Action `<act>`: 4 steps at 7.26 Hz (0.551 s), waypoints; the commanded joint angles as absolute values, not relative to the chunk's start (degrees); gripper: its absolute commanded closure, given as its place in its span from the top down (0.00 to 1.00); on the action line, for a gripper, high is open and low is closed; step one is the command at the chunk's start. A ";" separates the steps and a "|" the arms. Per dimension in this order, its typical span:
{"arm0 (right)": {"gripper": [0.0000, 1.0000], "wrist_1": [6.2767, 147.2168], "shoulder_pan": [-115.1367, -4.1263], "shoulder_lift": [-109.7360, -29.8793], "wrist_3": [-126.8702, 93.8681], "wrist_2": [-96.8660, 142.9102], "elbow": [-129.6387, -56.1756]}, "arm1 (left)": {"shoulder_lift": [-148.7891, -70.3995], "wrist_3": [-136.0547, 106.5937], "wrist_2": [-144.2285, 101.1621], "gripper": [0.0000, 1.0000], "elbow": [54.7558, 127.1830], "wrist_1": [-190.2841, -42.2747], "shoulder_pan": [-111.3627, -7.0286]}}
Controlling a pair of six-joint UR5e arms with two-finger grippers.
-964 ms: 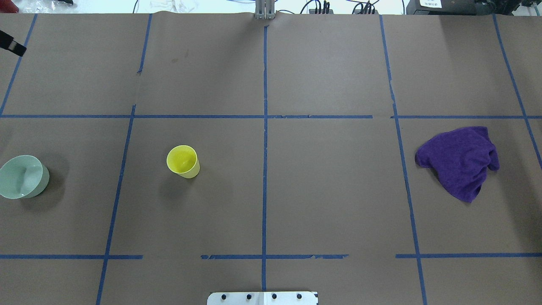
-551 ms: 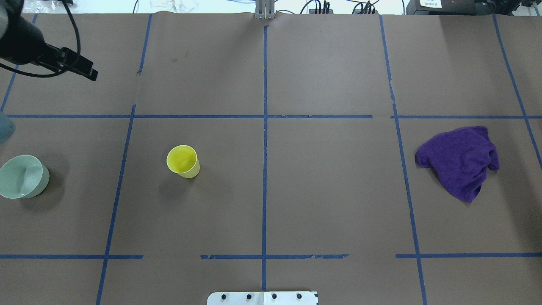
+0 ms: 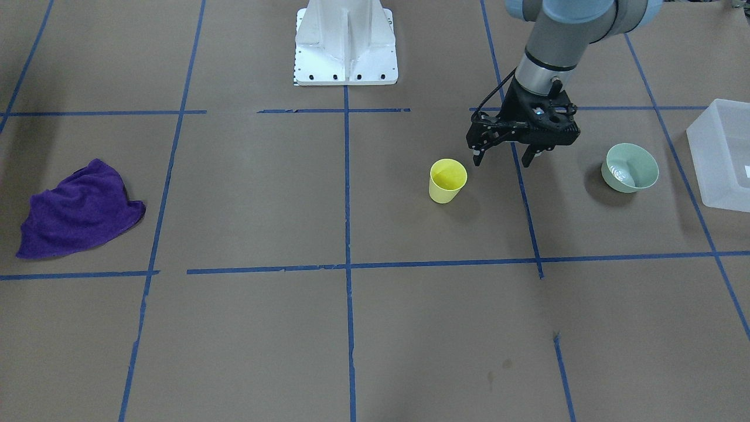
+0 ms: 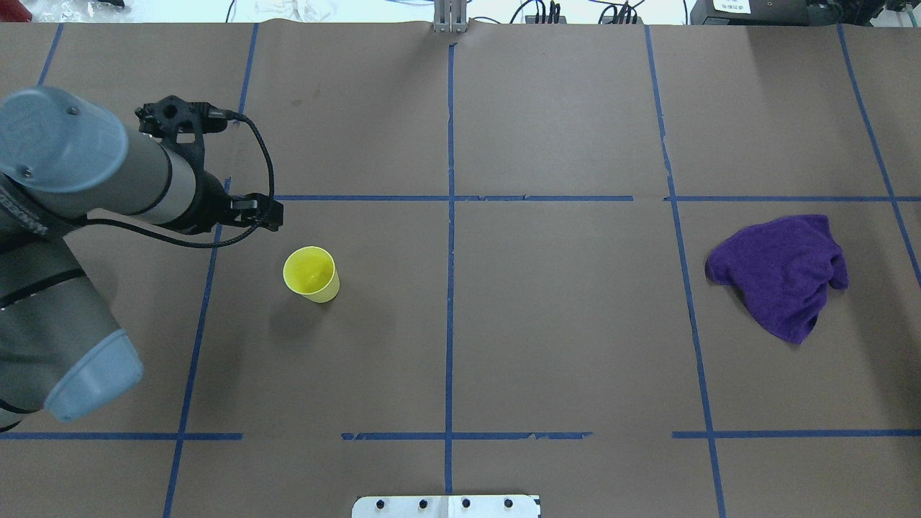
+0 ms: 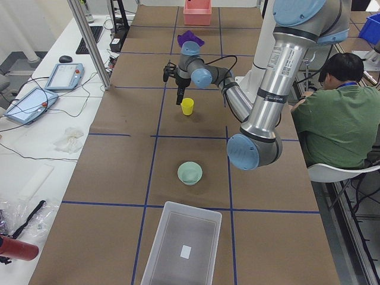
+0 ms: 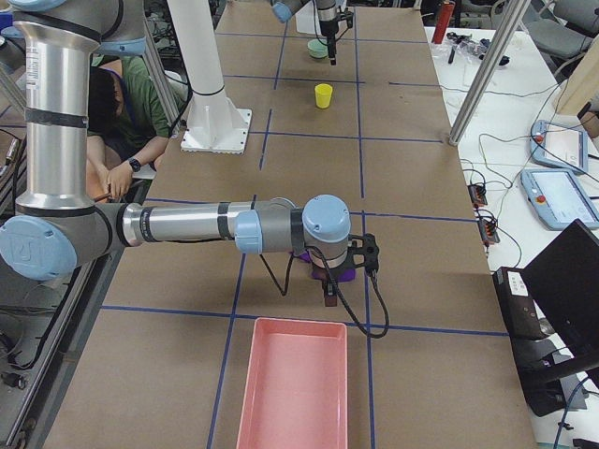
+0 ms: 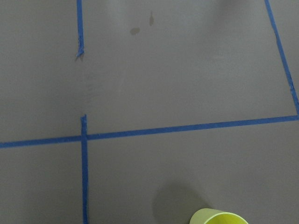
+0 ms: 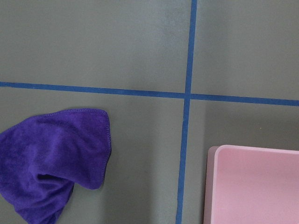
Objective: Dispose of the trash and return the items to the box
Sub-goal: 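Reach the left gripper down to the yellow cup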
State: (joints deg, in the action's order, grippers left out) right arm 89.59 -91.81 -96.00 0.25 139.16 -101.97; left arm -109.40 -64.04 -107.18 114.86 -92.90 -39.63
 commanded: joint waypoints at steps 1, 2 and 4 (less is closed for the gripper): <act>1.00 89.65 -91.67 -95.28 0.18 139.22 -101.95 | -110.29 -68.46 -105.56 1.00 112.16 -92.90 -34.47; 1.00 89.65 -91.67 -95.27 0.09 139.22 -101.95 | -112.22 -68.21 -105.64 1.00 109.36 -92.99 -34.02; 1.00 89.74 -91.76 -94.84 0.00 139.39 -102.04 | -112.94 -67.85 -105.73 0.98 105.83 -95.70 -34.01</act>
State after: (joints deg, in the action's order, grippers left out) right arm 89.67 -91.69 -95.16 0.08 139.26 -101.96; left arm -112.48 -67.95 -105.68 107.88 -94.10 -34.19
